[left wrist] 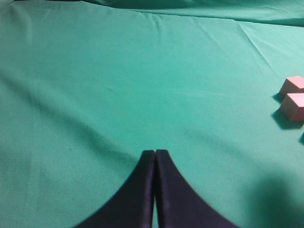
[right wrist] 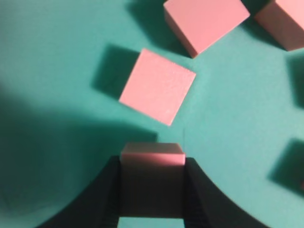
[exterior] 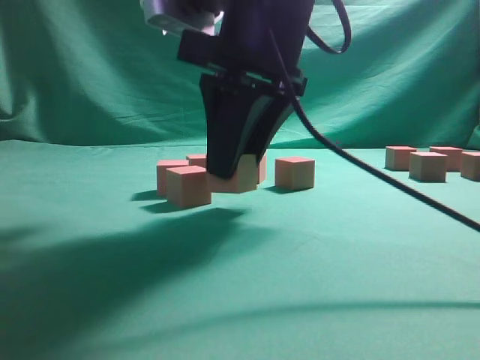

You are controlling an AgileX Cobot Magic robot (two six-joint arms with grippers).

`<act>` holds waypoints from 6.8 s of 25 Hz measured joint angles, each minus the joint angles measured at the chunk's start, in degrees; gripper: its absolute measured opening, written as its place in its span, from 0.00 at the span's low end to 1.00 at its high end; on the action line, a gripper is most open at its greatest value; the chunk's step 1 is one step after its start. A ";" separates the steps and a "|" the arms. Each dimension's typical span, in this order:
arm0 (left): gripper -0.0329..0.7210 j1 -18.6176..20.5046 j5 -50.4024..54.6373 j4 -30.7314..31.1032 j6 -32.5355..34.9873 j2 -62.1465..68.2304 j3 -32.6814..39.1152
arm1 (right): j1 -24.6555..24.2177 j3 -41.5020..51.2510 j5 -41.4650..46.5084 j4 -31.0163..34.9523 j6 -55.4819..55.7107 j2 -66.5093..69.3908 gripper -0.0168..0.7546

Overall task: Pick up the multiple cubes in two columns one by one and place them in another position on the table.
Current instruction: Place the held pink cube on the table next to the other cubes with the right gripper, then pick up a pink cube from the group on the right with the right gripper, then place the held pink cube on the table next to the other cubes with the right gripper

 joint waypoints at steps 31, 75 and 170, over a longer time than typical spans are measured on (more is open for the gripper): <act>0.04 0.00 0.00 0.00 0.00 0.00 0.00 | 0.00 -0.04 -1.92 1.14 0.00 2.53 0.36; 0.04 0.00 0.00 0.00 0.00 0.00 0.00 | -31.00 -6.32 7.88 -9.54 33.00 -3.95 0.76; 0.04 0.00 0.00 0.00 0.00 0.00 0.00 | 2.78 17.81 -14.74 -13.63 41.06 -10.01 0.37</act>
